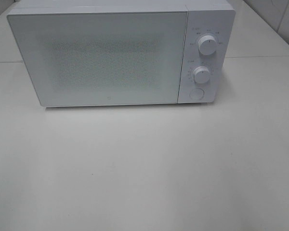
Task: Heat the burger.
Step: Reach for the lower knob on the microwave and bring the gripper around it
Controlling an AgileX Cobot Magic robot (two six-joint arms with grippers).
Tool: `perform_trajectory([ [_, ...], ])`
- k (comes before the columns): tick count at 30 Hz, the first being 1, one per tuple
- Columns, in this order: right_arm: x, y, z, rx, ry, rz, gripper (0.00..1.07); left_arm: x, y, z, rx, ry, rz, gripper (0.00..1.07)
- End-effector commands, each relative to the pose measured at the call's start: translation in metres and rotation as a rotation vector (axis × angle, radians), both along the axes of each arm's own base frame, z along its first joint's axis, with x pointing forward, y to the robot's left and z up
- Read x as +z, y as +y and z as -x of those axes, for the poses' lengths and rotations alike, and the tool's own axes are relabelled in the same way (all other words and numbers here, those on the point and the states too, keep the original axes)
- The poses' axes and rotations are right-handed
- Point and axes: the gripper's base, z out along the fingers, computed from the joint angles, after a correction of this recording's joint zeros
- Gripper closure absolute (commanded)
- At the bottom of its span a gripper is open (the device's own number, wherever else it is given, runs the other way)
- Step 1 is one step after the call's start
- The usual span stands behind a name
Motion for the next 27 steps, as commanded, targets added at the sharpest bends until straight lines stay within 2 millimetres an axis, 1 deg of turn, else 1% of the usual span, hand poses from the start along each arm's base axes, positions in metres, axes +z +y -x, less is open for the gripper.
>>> perform_trajectory([
  [1,0.001,0.003,-0.014,-0.002,-0.041,-0.016,0.54,0.001,-0.001,0.001,-0.001,-0.018,0.012,1.06],
  [2,0.001,0.004,-0.020,-0.002,-0.037,-0.015,0.54,0.001,-0.001,0.001,-0.001,-0.018,0.012,1.06],
  [3,0.000,0.006,-0.034,-0.005,-0.039,-0.015,0.54,0.001,-0.001,0.001,-0.001,-0.018,0.012,1.06],
  [4,0.000,0.006,-0.034,-0.005,-0.039,-0.015,0.54,0.001,-0.001,0.001,-0.001,-0.018,0.012,1.06],
  [5,-0.001,0.009,-0.046,-0.006,-0.041,-0.016,0.54,0.001,-0.001,0.001,-0.001,-0.018,0.012,1.06],
  [8,-0.002,0.010,-0.051,-0.007,-0.039,-0.016,0.54,0.001,-0.001,0.001,-0.001,-0.018,0.012,1.06],
  [10,-0.010,0.014,-0.078,-0.011,-0.014,-0.011,0.54,0.001,-0.001,0.001,-0.001,-0.018,0.012,1.06],
  [11,-0.010,0.014,-0.078,-0.011,-0.014,-0.011,0.54,0.001,-0.001,0.001,-0.001,-0.018,0.012,1.06],
  [12,-0.011,0.015,-0.083,-0.012,-0.015,-0.011,0.54,0.001,-0.001,0.001,-0.001,-0.018,0.012,1.06],
  [13,-0.017,0.018,-0.096,-0.013,-0.002,-0.008,0.54,0.001,-0.001,0.001,-0.001,-0.018,0.012,1.06],
  [14,-0.017,0.018,-0.096,-0.013,-0.002,-0.008,0.54,0.001,-0.001,0.001,-0.001,-0.018,0.012,1.06],
  [15,-0.020,0.019,-0.100,-0.015,0.003,-0.009,0.54,0.001,-0.001,0.001,-0.001,-0.018,0.012,1.06],
  [16,-0.026,0.021,-0.113,-0.017,0.011,-0.008,0.54,0.001,-0.001,0.001,-0.001,-0.018,0.012,1.06],
  [17,-0.026,0.021,-0.113,-0.017,0.011,-0.008,0.54,0.001,-0.001,0.001,-0.001,-0.018,0.012,1.06],
  [18,-0.029,0.022,-0.119,-0.018,0.010,-0.008,0.54,0.001,-0.001,0.001,-0.001,-0.018,0.012,1.06],
  [19,-0.035,0.024,-0.129,-0.020,0.004,-0.008,0.54,0.001,-0.001,0.001,-0.001,-0.018,0.012,1.06],
  [20,-0.035,0.024,-0.129,-0.020,0.004,-0.008,0.54,0.001,-0.001,0.001,-0.001,-0.018,0.012,1.06],
  [21,-0.040,0.026,-0.139,-0.021,-0.012,-0.010,0.54,0.001,-0.001,0.001,-0.001,-0.018,0.012,1.06],
  [22,-0.040,0.026,-0.139,-0.021,-0.012,-0.010,0.54,0.001,-0.001,0.001,-0.001,-0.018,0.012,1.06],
  [24,-0.051,0.028,-0.154,-0.024,-0.023,-0.011,0.54,0.001,-0.001,0.001,-0.001,-0.018,0.012,1.06],
  [25,-0.051,0.028,-0.154,-0.024,-0.023,-0.011,0.54,0.001,-0.001,0.001,-0.001,-0.018,0.012,1.06],
  [26,-0.060,0.030,-0.163,-0.026,-0.027,-0.011,0.54,0.001,-0.001,0.001,-0.001,-0.018,0.012,1.06],
  [27,-0.060,0.030,-0.163,-0.026,-0.027,-0.011,0.54,0.001,-0.001,0.001,-0.001,-0.018,0.012,1.06],
])
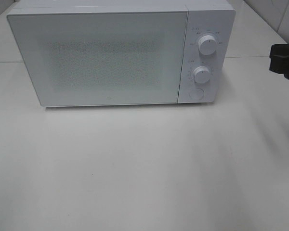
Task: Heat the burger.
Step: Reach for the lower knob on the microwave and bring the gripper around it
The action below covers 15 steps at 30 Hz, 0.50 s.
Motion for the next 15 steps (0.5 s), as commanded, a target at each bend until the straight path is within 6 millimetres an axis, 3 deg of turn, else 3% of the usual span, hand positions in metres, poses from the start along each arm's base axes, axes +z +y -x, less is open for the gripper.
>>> perform_trajectory([
  [1,-0.010,0.003,-0.016,-0.005,-0.048,-0.012,0.54,0.001,-0.001,0.001,-0.001,-0.018,0.012,1.06],
  [9,-0.041,0.011,-0.041,0.037,-0.075,0.020,0.54,0.001,-0.001,0.001,-0.001,-0.018,0.012,1.06],
  [15,-0.065,0.036,-0.045,0.141,-0.048,0.038,0.54,0.001,-0.001,0.001,-0.001,-0.018,0.012,1.06],
])
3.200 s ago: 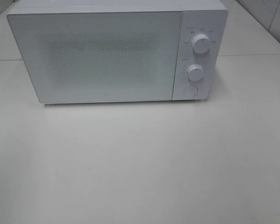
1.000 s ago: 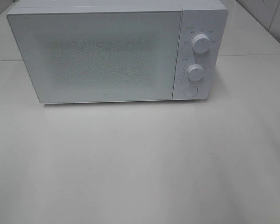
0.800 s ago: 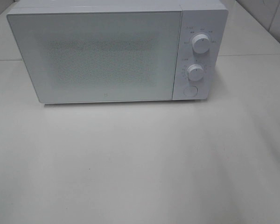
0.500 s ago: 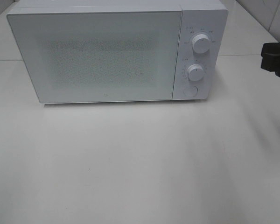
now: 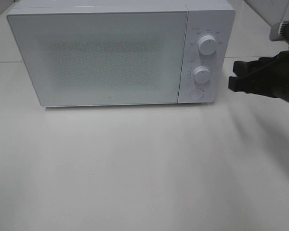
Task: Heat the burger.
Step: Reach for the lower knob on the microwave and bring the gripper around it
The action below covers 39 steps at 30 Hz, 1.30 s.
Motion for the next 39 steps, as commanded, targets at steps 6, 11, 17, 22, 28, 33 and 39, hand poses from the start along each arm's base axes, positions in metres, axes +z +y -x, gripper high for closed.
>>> perform_trajectory([
  [6,-0.024,0.029,-0.004,0.068,-0.048,-0.023,0.54,0.001,-0.001,0.001,-0.001,-0.018,0.012,1.06],
  [11,-0.031,0.038,-0.008,0.041,-0.112,-0.063,0.54,0.001,-0.001,0.001,-0.001,-0.018,0.012,1.06],
  [17,-0.039,0.060,-0.019,0.064,-0.091,-0.013,0.54,0.001,-0.001,0.001,-0.001,-0.018,0.012,1.06],
  [22,-0.043,0.070,-0.027,0.010,-0.083,0.051,0.54,0.001,-0.001,0.001,-0.001,-0.018,0.012,1.06],
  [28,-0.054,0.073,-0.029,0.005,-0.059,0.047,0.54,0.001,-0.001,0.001,-0.001,-0.018,0.012,1.06],
  [33,-0.057,0.073,-0.029,0.005,-0.052,0.052,0.54,0.001,-0.001,0.001,-0.001,-0.018,0.012,1.06],
  [39,-0.055,0.072,-0.030,0.002,-0.077,0.047,0.54,0.001,-0.001,0.001,-0.001,-0.018,0.012,1.06],
])
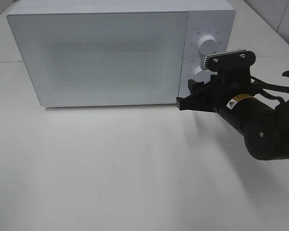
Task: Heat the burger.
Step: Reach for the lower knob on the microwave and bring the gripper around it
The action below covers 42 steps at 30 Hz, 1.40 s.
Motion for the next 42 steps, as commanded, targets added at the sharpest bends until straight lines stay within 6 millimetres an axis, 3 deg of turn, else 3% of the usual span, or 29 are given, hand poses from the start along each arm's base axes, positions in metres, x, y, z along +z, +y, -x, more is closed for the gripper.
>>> perform_trajectory([
  [1,0.005,0.002,-0.002,0.004,-0.038,-0.003,0.54,0.001,-0.001,0.001,-0.001,-0.018,0.012,1.06],
  [21,0.009,0.002,-0.004,-0.008,-0.087,-0.017,0.50,0.001,-0.001,0.001,-0.001,-0.018,0.012,1.06],
  [32,0.017,0.004,-0.016,-0.070,-0.091,-0.050,0.50,0.001,-0.001,0.001,-0.001,-0.018,0.012,1.06],
  [42,-0.003,0.003,-0.018,-0.083,-0.093,-0.041,0.50,0.001,-0.001,0.001,-0.001,-0.018,0.012,1.06],
])
